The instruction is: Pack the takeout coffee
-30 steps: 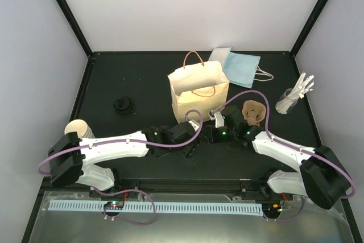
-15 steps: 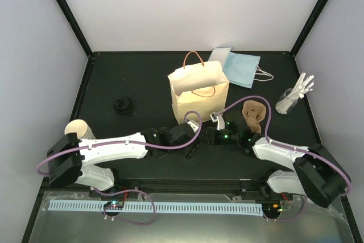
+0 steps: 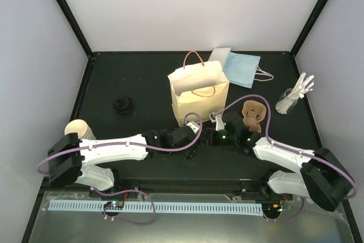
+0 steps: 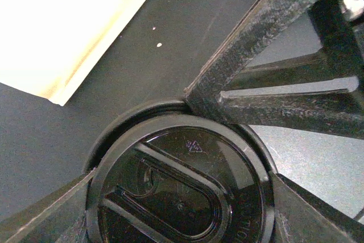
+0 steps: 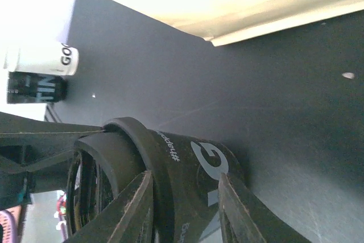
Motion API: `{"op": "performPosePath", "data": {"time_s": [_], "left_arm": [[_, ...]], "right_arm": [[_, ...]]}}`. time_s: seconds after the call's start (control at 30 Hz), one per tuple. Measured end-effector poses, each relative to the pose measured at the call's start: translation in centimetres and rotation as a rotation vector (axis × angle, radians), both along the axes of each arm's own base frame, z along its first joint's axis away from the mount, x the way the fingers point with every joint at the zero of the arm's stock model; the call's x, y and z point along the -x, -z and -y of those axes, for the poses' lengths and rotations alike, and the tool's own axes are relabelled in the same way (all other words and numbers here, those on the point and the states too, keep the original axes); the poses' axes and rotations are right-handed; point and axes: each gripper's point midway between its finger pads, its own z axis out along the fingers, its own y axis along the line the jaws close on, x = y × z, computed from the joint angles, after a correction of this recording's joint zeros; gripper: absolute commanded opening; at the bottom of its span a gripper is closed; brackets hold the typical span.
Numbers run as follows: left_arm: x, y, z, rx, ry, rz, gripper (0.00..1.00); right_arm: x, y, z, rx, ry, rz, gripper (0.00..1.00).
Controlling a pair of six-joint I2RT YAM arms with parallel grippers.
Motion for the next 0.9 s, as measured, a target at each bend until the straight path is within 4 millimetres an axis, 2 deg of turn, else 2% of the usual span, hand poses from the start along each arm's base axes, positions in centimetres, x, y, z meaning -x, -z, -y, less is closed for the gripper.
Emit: {"op": "performPosePath", "data": {"time_s": [0.2, 0.4, 0.5, 0.7, 0.9], "left_arm": [[0.3, 0.0, 0.2, -0.005, 0.011, -0.006, 0.79], [0.3, -0.6, 0.7, 0.0, 0.011, -0.019, 0.82], [0.3, -0.8, 0.9, -0.015, 0.01, -0.031, 0.82], [0.9, -0.9, 0.7, -0.046, 0.02, -0.073, 0.97], [1.4, -0.9, 0.0, -0.092, 0.025, -0.106, 0.99]], "right_arm": [[0.8, -1.1, 1.8, 0.136, 0.01, 0.015, 0.37], [0.6, -2.9, 3.3, 0.21, 0.024, 0.082, 0.38], [0.7, -3.2, 4.0, 0.233, 0.03, 0.103, 0.38], [0.9, -4.4, 4.9, 0.23, 0.047, 0.151, 0.4], [1.2, -4.5, 5.3, 0.235, 0.045, 0.167, 0.4]]}}
